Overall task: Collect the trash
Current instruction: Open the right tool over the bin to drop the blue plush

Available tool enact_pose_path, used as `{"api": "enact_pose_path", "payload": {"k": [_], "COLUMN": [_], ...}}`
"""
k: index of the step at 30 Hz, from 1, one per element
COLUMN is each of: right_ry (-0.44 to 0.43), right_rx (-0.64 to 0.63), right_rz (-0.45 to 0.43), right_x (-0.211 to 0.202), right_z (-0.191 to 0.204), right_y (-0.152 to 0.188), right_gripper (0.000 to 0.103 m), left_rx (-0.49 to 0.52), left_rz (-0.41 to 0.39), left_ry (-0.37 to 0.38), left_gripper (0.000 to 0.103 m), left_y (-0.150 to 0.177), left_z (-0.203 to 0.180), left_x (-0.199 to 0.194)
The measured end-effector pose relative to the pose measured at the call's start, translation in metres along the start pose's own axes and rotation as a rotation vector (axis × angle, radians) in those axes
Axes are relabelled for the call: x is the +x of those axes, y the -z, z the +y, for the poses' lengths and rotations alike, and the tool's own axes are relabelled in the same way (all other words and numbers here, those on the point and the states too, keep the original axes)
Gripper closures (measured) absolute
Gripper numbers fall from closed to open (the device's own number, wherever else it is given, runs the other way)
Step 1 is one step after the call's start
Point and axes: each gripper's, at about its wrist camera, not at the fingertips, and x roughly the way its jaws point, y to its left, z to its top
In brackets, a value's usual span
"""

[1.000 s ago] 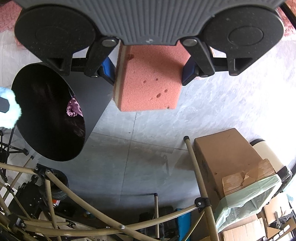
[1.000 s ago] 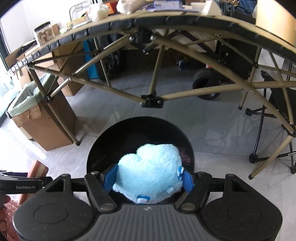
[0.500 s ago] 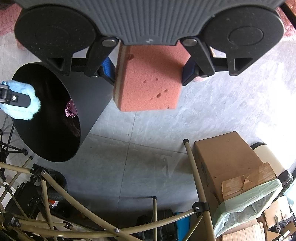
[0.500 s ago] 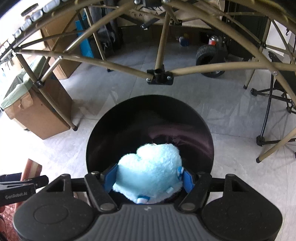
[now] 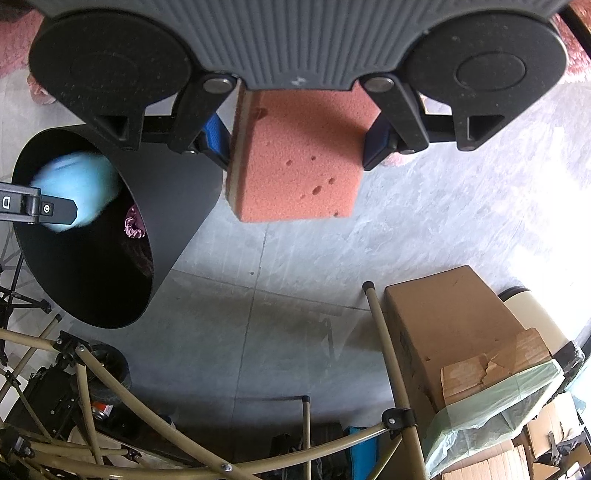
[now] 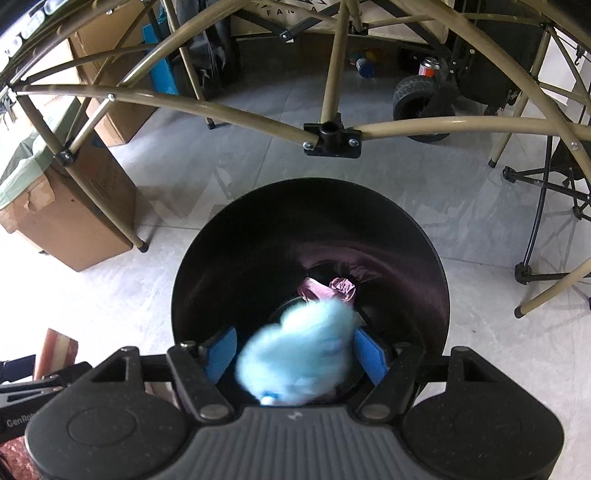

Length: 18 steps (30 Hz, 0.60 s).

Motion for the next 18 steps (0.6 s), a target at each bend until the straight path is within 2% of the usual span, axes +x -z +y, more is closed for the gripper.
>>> {"api": "enact_pose_path", "payload": {"k": [1, 2, 18], "right_ry": [0.005, 0.012, 0.01], "right_rx": [-0.001, -0.003, -0.01], "right_rz": [0.004, 0.007, 0.02], "right_x": [0.0005, 0.0014, -0.0006], "right_z": [-0.0003, 0.0003, -0.0016], "right_y": [0.0003, 0.0004, 0.0009], "right_gripper": [0.017, 0.016, 0.008], "left_rx": [0.0, 0.001, 0.011], "left_rz": [0.0, -0.001, -0.007], "left_ry": [0.0, 0.001, -0.002], "left_gripper": [0.03, 0.03, 0.03], "left_y": [0.0001, 0.0, -0.0006], "left_z": [0.0001, 0.0002, -0.0045], "left_x": [0.0001, 0.0001, -0.0009]}}
